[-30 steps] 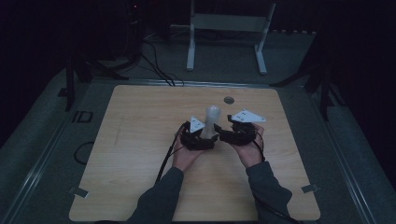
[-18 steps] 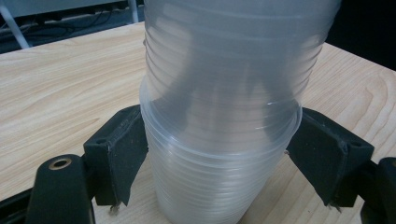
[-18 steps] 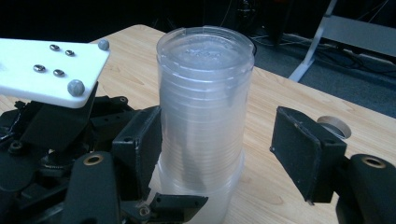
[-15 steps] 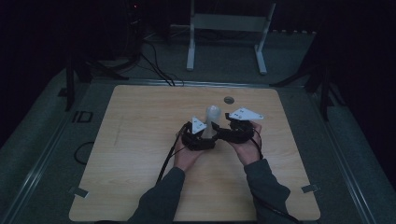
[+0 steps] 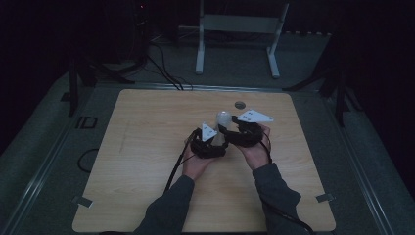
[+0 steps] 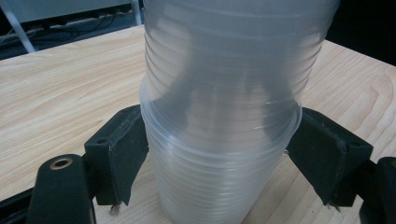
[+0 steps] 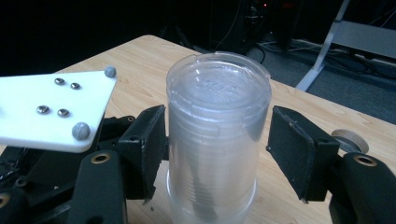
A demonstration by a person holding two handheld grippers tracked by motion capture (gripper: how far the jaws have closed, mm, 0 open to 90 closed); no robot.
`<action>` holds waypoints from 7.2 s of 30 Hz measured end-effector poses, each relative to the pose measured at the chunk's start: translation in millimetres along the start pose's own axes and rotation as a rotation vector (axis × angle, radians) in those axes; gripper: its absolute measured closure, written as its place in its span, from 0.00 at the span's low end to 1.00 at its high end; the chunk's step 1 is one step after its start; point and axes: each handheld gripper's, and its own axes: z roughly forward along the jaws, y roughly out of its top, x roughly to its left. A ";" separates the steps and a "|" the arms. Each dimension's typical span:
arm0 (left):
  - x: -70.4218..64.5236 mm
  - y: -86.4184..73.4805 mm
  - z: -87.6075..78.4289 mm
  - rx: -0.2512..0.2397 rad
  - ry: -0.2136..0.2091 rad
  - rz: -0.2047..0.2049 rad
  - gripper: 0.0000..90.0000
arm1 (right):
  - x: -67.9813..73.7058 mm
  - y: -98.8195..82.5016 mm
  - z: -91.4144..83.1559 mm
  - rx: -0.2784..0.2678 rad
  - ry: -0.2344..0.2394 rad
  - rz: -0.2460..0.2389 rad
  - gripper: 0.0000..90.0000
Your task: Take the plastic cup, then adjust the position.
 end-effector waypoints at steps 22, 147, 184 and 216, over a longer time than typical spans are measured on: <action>-2.4 -1.6 -1.8 -0.003 0.006 0.033 0.25 | -4.1 10.6 15.2 0.005 0.024 0.030 0.42; -25.5 9.6 -64.4 -0.063 -0.080 0.096 0.28 | -45.0 -36.7 -84.6 -0.103 -0.071 0.195 0.44; -58.0 15.9 -40.9 -0.020 -0.150 0.174 0.31 | -39.9 -67.7 -78.3 -0.105 0.012 0.335 0.45; -76.4 22.7 -15.7 -0.011 -0.185 0.179 0.23 | -41.2 -72.9 -75.9 -0.133 0.113 0.437 0.45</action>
